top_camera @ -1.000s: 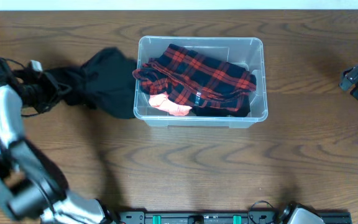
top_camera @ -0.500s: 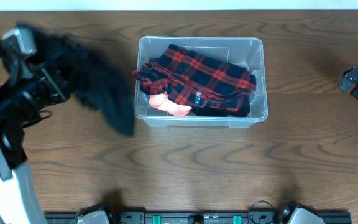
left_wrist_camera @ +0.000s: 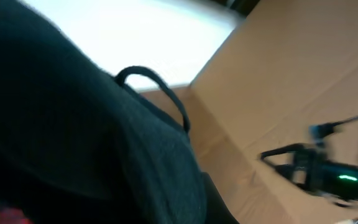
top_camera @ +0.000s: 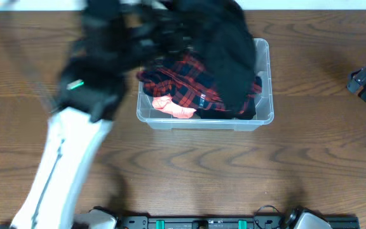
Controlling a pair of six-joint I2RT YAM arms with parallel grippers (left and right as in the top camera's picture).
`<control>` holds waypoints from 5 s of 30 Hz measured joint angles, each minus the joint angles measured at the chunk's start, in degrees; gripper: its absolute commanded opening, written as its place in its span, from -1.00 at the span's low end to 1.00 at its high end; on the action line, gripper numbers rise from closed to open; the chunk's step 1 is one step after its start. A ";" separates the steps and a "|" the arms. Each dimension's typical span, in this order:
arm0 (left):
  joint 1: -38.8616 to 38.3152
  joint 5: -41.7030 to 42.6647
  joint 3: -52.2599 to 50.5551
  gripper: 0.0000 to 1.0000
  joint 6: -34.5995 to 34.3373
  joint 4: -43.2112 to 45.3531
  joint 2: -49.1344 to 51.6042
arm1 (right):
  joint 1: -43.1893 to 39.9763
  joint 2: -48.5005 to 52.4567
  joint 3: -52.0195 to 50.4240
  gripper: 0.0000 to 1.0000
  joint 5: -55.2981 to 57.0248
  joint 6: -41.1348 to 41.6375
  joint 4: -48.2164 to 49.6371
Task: Pack container
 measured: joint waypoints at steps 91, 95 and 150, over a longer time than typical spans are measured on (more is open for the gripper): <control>-11.04 -28.00 -1.42 -0.31 8.76 -30.88 8.22 | 0.00 0.00 0.00 0.99 0.00 0.00 0.00; -14.67 -24.35 -1.95 -0.88 10.73 -27.61 10.03 | 0.00 0.00 0.00 0.97 0.00 0.00 0.00; -6.34 -24.30 4.46 0.13 17.68 -1.36 38.75 | 0.00 0.00 0.02 0.98 0.00 0.00 0.00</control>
